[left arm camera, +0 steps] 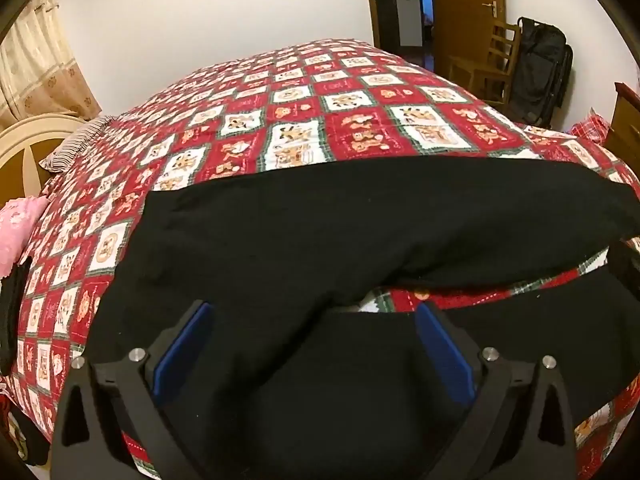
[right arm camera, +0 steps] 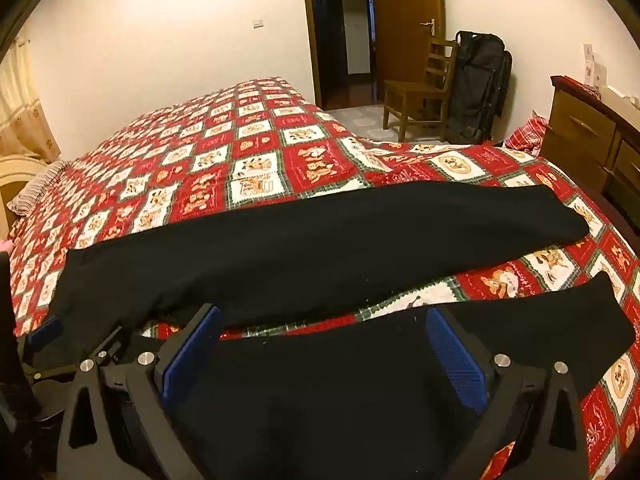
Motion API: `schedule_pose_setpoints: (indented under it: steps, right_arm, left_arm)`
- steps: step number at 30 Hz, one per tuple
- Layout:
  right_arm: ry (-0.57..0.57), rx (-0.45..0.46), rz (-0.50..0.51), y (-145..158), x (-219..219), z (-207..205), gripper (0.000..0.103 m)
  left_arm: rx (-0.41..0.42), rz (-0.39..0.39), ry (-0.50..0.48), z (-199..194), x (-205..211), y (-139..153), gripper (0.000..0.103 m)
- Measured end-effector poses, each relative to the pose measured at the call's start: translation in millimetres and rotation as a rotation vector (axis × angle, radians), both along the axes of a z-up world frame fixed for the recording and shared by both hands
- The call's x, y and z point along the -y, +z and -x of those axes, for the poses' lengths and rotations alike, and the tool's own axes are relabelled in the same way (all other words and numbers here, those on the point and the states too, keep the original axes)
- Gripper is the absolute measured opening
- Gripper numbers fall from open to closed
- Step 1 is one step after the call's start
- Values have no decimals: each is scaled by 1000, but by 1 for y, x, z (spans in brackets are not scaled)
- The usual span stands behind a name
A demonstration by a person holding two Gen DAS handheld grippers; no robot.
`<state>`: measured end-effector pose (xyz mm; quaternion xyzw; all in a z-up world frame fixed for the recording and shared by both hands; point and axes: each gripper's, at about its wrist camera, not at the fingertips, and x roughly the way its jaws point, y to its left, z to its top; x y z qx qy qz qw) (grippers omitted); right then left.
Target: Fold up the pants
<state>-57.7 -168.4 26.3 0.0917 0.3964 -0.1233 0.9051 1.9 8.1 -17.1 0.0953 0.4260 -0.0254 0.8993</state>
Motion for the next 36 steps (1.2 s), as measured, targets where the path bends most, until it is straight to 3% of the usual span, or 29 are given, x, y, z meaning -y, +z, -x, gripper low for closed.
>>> schedule_pose_setpoints:
  steps: [8,36]
  right_arm:
    - [21,-9,36,-1,-13,-1,102]
    - [8,-16,6,-5,-8,-1,102]
  left_arm:
    - [5,4,3,2,0,6,102]
    - [18,-32,-8,6,7,8,102]
